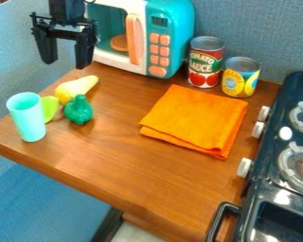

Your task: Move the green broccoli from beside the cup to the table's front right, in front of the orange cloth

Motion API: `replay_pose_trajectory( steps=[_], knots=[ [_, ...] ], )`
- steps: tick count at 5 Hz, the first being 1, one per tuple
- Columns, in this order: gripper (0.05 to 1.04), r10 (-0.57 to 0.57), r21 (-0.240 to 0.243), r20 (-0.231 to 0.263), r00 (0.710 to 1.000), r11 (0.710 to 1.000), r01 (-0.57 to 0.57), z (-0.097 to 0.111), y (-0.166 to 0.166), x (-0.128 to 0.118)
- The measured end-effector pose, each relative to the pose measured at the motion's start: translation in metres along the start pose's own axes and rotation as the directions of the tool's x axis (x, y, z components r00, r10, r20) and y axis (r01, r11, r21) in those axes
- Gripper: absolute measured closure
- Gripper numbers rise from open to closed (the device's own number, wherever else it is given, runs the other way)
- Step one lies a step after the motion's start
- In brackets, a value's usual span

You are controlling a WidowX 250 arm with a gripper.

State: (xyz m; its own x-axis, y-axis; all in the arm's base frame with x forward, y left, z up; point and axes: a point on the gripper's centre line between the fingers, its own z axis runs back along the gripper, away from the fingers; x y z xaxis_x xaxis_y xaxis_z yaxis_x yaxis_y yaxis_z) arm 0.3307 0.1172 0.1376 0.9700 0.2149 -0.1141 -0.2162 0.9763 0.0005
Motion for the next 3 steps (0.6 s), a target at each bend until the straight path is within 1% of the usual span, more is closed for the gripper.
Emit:
replay_pose_trajectory(
  steps=[1,2,3],
  knots=[
    [0.074,-0.002,-0.006,-0.049,0.999,1.0,0.002,-0.017,-0.001,-0.001],
    [0.074,-0.06,0.06,-0.02,0.998,0.996,0.061,-0.034,0.002,0.001],
    [0.074,-0.172,0.139,0.064,0.983,0.977,0.162,-0.032,-0.009,0.002]
  ],
)
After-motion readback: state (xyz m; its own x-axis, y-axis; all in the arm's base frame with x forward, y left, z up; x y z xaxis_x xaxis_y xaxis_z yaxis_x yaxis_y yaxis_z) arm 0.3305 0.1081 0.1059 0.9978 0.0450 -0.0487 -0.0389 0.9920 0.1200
